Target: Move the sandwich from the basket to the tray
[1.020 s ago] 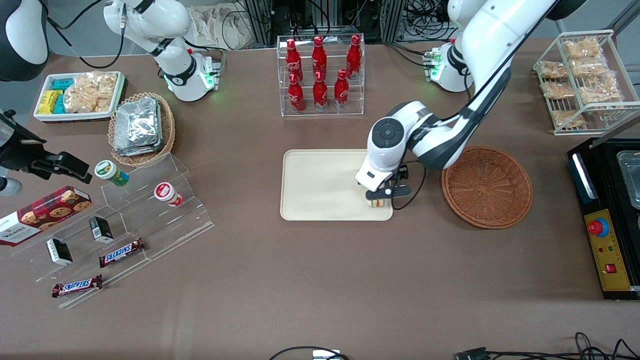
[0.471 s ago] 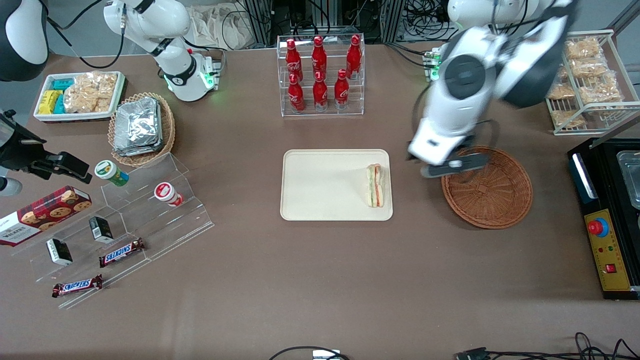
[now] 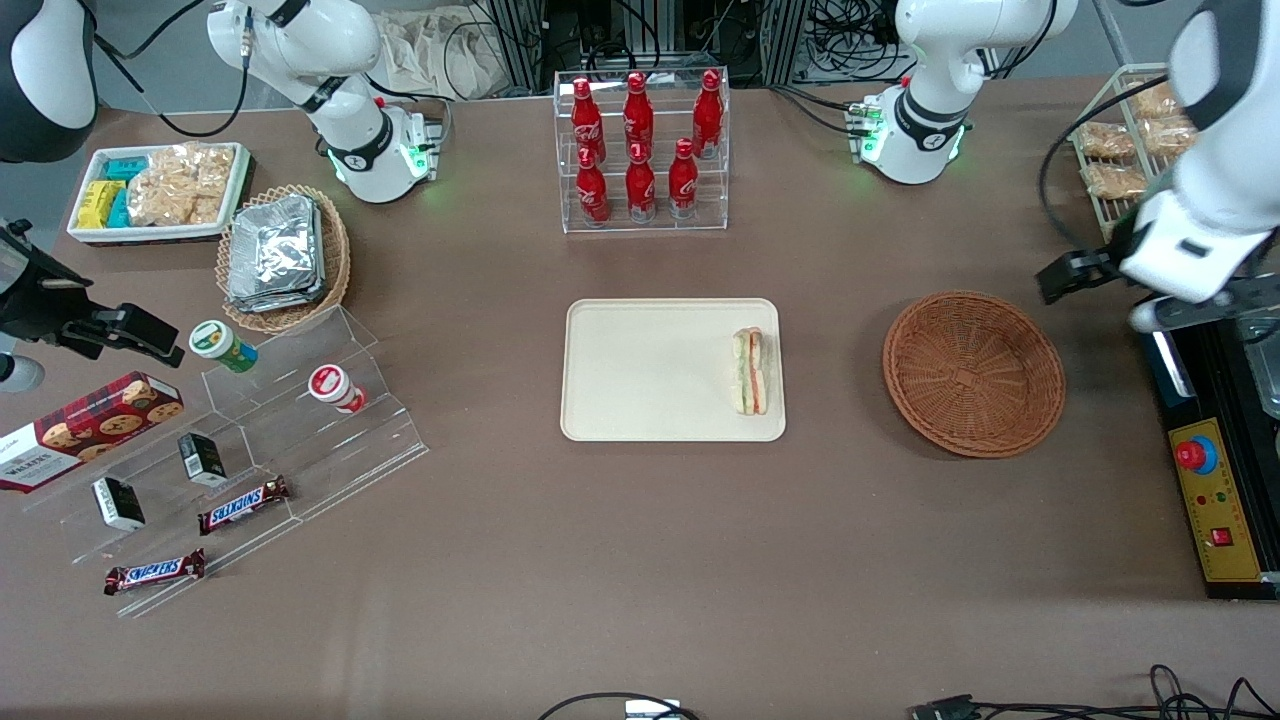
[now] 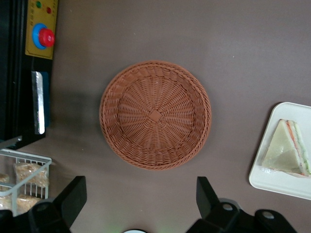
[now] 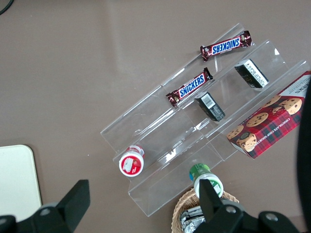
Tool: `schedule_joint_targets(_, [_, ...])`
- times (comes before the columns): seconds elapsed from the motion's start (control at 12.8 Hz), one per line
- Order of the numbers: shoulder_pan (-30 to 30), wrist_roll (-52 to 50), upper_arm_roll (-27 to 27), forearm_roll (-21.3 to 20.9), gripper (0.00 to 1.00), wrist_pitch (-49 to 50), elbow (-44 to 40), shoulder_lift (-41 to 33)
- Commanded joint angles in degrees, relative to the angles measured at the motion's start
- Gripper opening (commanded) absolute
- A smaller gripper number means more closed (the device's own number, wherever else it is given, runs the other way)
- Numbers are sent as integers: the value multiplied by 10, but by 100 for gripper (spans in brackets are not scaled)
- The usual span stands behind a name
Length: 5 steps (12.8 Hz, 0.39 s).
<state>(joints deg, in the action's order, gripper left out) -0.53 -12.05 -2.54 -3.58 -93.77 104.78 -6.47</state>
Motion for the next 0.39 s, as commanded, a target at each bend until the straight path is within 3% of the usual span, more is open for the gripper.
schedule_joint_targets(0.0, [13, 29, 10, 9, 100, 9, -2, -19])
schedule_joint_targets(0.31, [18, 32, 10, 35, 100, 30, -45, -4])
